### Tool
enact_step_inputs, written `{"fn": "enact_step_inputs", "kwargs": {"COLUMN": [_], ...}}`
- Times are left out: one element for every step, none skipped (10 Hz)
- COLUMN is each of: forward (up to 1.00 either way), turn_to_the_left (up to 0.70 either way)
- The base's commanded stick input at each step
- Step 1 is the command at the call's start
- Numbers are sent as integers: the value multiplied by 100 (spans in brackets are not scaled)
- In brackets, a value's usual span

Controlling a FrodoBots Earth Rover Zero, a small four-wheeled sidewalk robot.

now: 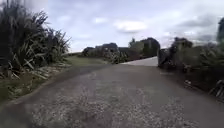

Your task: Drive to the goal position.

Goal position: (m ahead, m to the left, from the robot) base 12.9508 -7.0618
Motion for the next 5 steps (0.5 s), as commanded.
{"fn": "enact_step_inputs", "kwargs": {"forward": [70,70,70,70,70], "turn_to_the_left": [2,2,2,2,3]}}
